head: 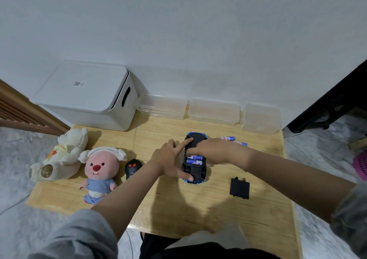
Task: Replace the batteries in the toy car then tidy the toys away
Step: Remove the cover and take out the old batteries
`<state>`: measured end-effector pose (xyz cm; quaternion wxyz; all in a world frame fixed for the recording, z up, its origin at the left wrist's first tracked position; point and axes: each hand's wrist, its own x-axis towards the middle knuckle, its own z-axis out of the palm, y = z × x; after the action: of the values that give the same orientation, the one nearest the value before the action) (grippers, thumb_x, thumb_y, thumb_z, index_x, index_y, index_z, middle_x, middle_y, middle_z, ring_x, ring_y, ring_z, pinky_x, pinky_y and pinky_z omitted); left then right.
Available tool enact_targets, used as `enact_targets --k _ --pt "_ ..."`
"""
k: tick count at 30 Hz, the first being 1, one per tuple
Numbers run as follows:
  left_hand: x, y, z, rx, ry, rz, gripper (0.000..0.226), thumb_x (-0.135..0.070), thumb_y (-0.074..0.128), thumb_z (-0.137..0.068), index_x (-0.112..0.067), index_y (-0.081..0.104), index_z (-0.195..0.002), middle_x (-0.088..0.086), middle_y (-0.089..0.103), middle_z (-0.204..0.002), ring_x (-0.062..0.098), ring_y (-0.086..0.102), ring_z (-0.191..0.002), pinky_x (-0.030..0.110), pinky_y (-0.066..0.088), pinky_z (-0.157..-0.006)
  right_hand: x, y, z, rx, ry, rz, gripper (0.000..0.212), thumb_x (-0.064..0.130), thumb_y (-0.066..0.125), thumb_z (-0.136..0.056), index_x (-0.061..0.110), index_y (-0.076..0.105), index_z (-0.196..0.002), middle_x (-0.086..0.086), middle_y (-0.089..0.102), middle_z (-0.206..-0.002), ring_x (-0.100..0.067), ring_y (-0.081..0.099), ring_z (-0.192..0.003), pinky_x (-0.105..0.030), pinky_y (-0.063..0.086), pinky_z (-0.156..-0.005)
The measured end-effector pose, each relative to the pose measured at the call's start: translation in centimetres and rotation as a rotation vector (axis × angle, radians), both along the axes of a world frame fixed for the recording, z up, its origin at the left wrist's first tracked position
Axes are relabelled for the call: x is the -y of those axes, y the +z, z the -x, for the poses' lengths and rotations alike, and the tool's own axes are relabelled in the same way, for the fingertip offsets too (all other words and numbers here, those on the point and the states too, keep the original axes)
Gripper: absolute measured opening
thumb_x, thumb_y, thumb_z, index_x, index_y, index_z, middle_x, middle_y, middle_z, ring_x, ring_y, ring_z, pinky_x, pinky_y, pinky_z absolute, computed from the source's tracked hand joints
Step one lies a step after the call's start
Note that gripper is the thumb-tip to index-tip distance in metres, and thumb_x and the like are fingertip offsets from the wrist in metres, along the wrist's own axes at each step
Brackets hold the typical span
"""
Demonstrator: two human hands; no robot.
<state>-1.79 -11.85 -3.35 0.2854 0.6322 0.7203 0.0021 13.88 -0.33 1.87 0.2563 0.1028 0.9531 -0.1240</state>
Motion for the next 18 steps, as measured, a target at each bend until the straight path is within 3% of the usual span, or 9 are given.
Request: enact_targets --k 3,10,12,14,16,18 --pt "-0.1 0.0 0.0 0.020 0.003 0.007 0.129 -0.079 0.073 -0.043 -0.053 -0.006 -0.142 0.001 0.037 -0.112 0.021 0.044 -0.107 0.039 0.049 -0.084 0.1 -0.1 0.6 0.034 0.021 -0.030 0.061 -0.003 0.063 -0.077 0.026 0.042 -0.125 0.006 0.041 -0.067 -0.015 0.046 -0.059 -0.028 0.029 -0.047" --pt "-0.1 -0.2 0.0 0.101 0.035 -0.008 0.131 -0.075 0.076 -0.040 -0.054 -0.004 -0.141 0.000 0.037 -0.110 0.019 0.045 -0.105 0.039 0.049 -0.085 0.2 0.9 1.6 0.061 0.134 -0.073 0.050 -0.006 0.058 -0.078 0.017 0.043 -0.120 0.009 0.039 -0.058 -0.022 0.053 -0.067 -0.027 0.030 -0.047" --pt "-0.1 -0.3 -0.1 0.117 0.040 -0.011 0.130 -0.074 0.076 -0.039 -0.055 -0.004 -0.140 -0.001 0.038 -0.109 0.018 0.045 -0.104 0.039 0.049 -0.084 0.2 1.0 1.8 0.056 0.148 -0.075 0.047 -0.006 0.058 -0.077 0.017 0.044 -0.116 0.008 0.041 -0.055 -0.019 0.055 -0.063 -0.028 0.032 -0.049" --pt "-0.1 -0.3 -0.1 0.130 0.042 -0.006 0.131 -0.077 0.073 -0.037 -0.057 -0.005 -0.139 -0.001 0.038 -0.108 0.018 0.045 -0.104 0.040 0.050 -0.084 0.2 1.0 2.0 0.048 0.155 -0.079 0.046 -0.007 0.060 -0.076 0.016 0.043 -0.112 0.006 0.046 -0.053 -0.010 0.045 -0.054 -0.027 0.031 -0.048" --pt "-0.1 -0.3 -0.1 0.134 0.044 -0.001 0.131 -0.080 0.069 -0.034 -0.057 -0.005 -0.139 -0.001 0.038 -0.109 0.018 0.044 -0.105 0.041 0.050 -0.085 0.2 0.9 1.9 0.050 0.142 -0.069 0.050 -0.006 0.059 -0.077 0.019 0.042 -0.116 0.001 0.058 -0.062 -0.007 0.041 -0.052 -0.027 0.032 -0.048" --pt "-0.1 -0.3 0.0 0.139 0.049 0.003 0.130 -0.081 0.067 -0.033 -0.056 -0.004 -0.139 -0.001 0.039 -0.109 0.018 0.044 -0.106 0.042 0.050 -0.087 0.2 0.9 1.5 0.028 0.116 -0.052 0.061 -0.006 0.059 -0.076 0.025 0.038 -0.124 -0.002 0.063 -0.090 -0.004 0.040 -0.050 -0.028 0.035 -0.050"
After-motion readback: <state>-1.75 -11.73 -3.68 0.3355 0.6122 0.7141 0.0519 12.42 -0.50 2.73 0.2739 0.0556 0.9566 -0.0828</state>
